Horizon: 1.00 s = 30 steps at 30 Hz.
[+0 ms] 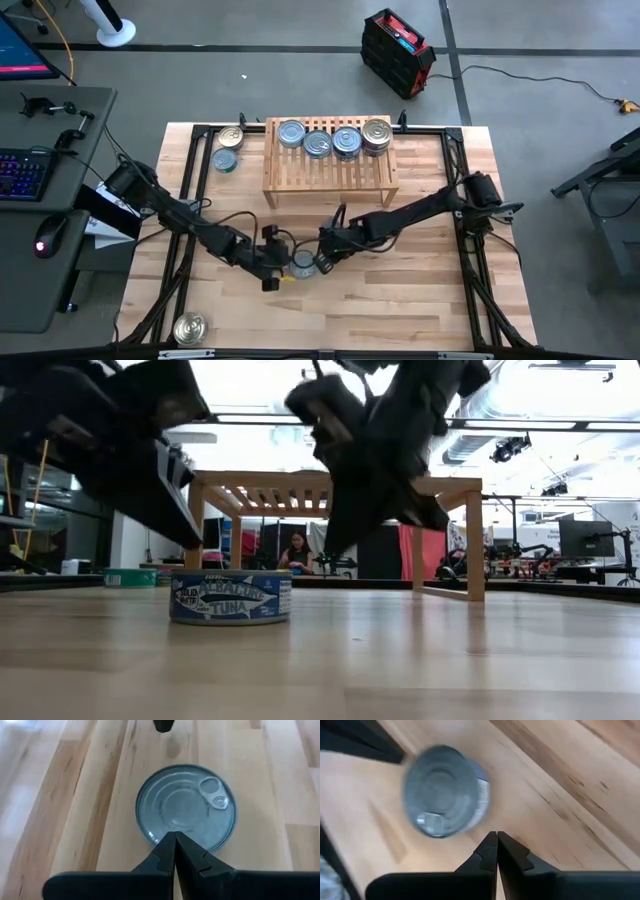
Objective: Stack canned seafood by type on shelf
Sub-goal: Stack the blue tuna can on the stacked blue tuna cans on the shelf
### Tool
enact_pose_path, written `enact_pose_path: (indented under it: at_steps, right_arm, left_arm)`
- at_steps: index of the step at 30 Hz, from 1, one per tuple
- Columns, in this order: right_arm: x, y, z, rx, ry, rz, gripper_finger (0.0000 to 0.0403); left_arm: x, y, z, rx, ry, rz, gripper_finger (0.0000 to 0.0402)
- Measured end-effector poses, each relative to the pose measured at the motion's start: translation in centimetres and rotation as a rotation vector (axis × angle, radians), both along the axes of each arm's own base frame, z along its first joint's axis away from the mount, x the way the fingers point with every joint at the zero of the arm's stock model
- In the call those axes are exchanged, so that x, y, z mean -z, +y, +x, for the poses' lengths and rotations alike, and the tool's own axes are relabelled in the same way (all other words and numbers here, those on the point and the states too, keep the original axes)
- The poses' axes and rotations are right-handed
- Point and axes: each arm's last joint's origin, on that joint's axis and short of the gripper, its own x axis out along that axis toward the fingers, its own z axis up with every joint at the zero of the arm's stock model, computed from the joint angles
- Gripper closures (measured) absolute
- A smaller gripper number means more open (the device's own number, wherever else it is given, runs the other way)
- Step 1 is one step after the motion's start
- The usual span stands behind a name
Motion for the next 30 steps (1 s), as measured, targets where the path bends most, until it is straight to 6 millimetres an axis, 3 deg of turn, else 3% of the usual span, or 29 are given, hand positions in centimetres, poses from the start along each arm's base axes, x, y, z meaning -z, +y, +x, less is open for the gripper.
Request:
enact_pose_path:
  at_steps: [8, 24, 30]
  right_arm:
    - [3.3, 0.2, 0.8, 0.026, 0.052, 0.013, 0.0403]
    - [3.2, 0.0, 2.0, 0.061, -0.063, 0.025, 0.0403]
    - [4.1, 0.0, 2.5, 0.079, -0.085, 0.042, 0.0403]
  left_arm:
    - [1.5, -1.0, 0.4, 0.018, 0.018, -0.045, 0.0401]
    - [1.7, -2.2, -0.5, 0.032, 0.041, -0.061, 0.0401]
    - [1.7, -2.1, -0.4, 0.028, 0.037, -0.044, 0.0401]
